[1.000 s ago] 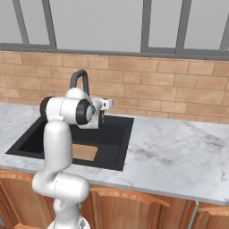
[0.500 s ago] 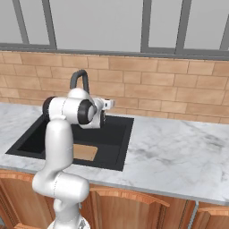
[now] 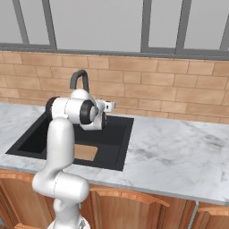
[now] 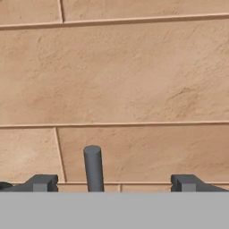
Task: Turn on the sink faucet with hot water and rinse the cutting board for ten seconds, then turn off the faucet. Push the cutting board to reach the water if necessary.
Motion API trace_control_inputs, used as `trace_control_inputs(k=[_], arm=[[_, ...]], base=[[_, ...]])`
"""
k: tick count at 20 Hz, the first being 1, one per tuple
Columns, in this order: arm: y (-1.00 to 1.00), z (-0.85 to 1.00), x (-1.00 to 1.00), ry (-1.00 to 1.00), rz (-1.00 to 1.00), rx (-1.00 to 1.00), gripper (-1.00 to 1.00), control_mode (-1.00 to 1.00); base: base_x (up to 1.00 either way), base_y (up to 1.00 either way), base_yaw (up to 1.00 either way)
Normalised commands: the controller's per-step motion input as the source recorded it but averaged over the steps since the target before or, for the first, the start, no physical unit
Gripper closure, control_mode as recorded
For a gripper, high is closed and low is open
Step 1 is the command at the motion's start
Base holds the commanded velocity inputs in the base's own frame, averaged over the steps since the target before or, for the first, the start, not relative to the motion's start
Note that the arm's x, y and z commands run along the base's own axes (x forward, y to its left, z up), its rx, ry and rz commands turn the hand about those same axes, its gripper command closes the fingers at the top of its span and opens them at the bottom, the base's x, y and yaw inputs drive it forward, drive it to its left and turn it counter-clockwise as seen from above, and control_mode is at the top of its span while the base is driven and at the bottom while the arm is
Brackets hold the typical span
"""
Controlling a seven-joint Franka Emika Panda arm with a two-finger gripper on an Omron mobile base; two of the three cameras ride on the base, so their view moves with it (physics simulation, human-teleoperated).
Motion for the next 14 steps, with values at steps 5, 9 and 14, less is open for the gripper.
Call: trace_control_inputs(k=[5, 9, 14], arm=[[0.00, -0.11, 0.10, -0.01, 0.00, 0.00, -1.00, -1.00], [0.00, -0.05, 0.02, -0.02, 0.00, 0.00, -1.00, -1.00], [0.00, 0.00, 0.01, -0.02, 0.00, 0.00, -1.00, -1.00]], base=[[0.00, 0.00, 0.00], [0.00, 0.00, 0.00], [0.00, 0.00, 0.00]])
